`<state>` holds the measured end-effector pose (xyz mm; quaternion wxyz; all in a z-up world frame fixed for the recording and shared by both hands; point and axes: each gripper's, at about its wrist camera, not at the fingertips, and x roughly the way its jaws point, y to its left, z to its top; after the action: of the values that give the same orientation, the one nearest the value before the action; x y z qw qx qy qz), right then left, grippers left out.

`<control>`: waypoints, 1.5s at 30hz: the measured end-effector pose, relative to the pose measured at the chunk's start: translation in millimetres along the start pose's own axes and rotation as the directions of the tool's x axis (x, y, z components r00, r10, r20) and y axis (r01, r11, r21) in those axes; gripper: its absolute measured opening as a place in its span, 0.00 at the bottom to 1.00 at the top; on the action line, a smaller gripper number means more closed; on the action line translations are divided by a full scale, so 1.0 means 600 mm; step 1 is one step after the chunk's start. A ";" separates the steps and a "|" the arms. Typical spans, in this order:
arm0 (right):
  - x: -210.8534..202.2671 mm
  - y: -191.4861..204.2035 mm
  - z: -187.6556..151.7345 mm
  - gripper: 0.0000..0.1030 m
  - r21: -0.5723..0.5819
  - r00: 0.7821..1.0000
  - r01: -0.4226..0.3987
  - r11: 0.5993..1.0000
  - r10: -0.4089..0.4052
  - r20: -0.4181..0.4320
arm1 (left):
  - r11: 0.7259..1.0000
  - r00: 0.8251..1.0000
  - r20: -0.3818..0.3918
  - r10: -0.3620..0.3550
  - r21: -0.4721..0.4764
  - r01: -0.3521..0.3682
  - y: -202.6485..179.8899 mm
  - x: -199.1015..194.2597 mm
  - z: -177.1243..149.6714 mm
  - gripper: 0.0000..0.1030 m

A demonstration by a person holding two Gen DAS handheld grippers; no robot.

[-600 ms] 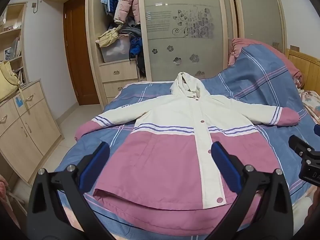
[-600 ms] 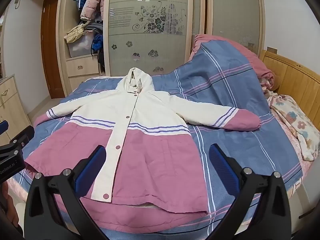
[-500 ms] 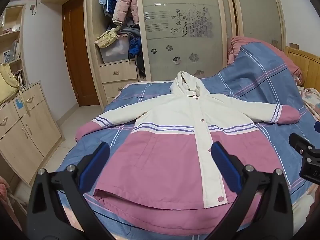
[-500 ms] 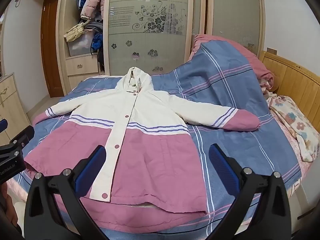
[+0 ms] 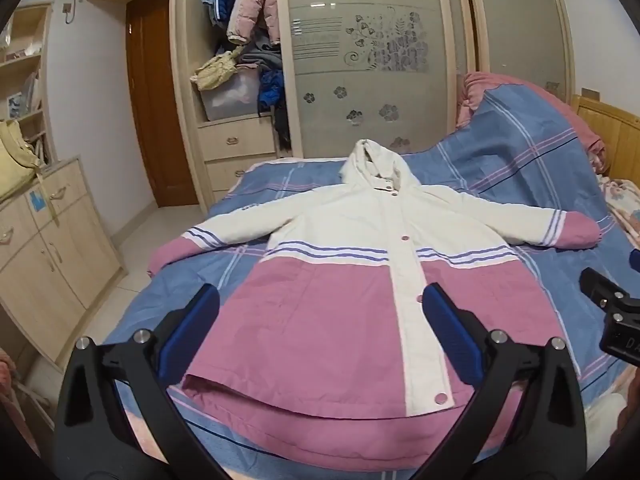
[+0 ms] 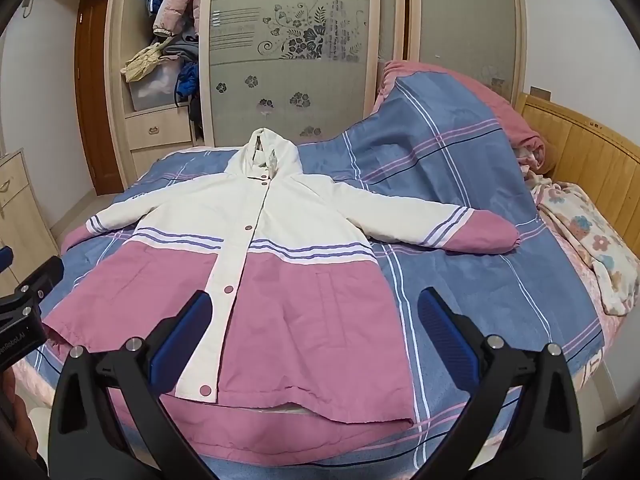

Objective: Fold large clothes

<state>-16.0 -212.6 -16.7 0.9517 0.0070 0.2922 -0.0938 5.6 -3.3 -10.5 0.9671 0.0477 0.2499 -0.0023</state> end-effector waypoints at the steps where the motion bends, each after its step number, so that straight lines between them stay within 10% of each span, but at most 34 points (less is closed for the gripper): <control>1: 0.001 0.000 0.000 0.99 0.001 1.000 0.004 1.000 -0.004 0.000 | 1.000 1.000 -0.004 0.002 -0.001 -0.002 0.001 0.001 0.000 0.98; 45: 0.016 0.002 -0.009 0.99 -0.021 0.999 0.010 1.000 -0.011 -0.031 | 0.999 1.000 -0.002 -0.020 0.044 0.020 -0.017 0.003 -0.008 0.98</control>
<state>-10.8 -212.7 -26.5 0.9466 -0.0031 0.3078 -0.0955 4.3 -12.9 -16.7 0.9656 0.0665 0.2510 -0.0176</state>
